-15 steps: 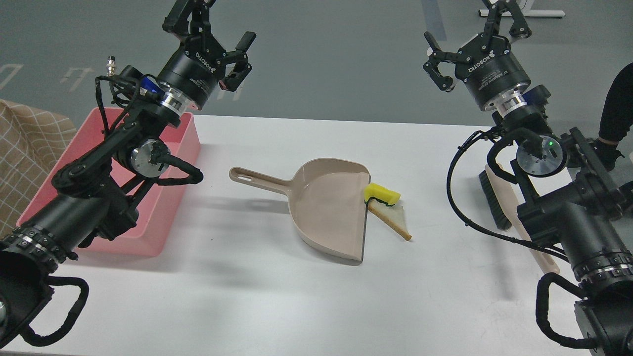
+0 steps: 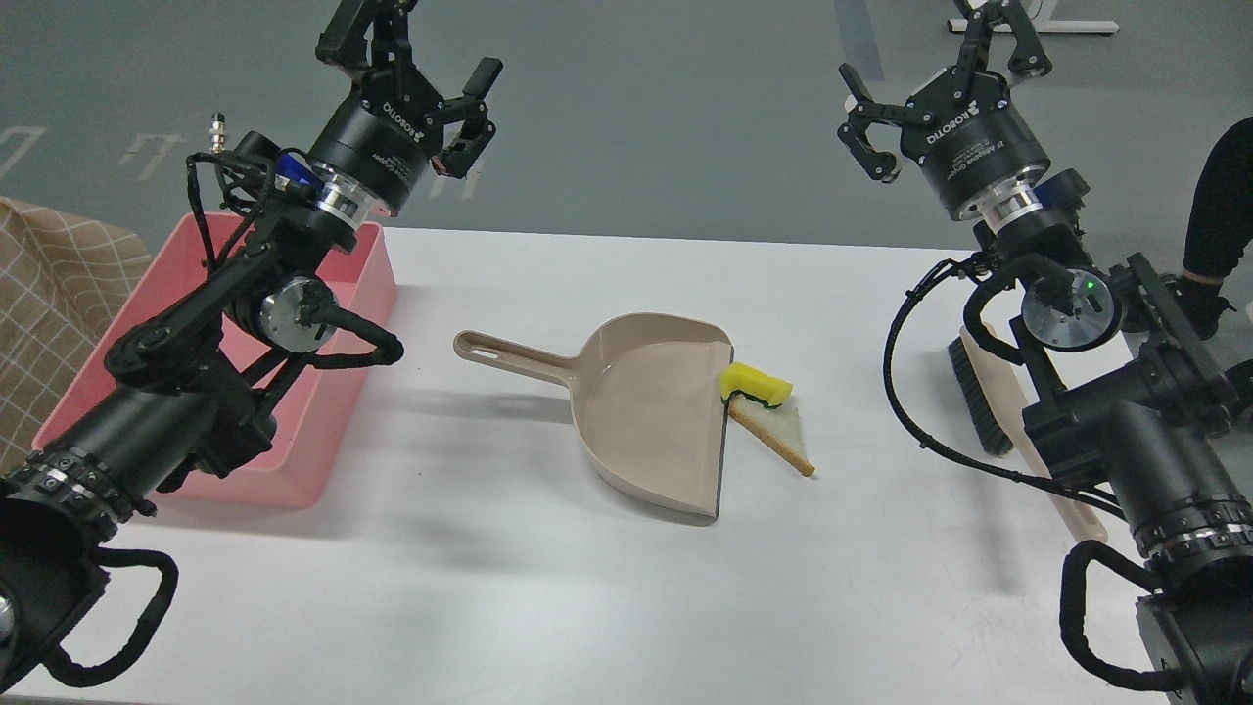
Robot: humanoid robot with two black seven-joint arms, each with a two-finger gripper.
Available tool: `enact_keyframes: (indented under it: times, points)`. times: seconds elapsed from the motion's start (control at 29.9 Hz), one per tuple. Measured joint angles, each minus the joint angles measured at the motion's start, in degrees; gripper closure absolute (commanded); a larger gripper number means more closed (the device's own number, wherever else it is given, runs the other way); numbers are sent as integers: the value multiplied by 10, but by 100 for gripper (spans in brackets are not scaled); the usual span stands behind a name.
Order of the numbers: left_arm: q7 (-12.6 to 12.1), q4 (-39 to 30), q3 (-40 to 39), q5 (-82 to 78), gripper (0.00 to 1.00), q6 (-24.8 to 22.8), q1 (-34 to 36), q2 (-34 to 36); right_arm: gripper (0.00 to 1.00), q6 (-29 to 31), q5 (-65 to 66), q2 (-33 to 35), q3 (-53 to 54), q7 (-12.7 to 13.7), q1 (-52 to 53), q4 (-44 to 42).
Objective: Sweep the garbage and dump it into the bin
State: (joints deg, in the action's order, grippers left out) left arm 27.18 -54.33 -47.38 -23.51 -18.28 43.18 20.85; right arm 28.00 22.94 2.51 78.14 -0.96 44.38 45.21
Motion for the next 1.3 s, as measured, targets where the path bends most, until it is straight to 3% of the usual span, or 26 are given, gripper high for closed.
enact_keyframes:
  times: [1.3]
  points:
    - [-1,-1,2,-1,2,6,1,4,0,0,0,0,-1,0,-1,7]
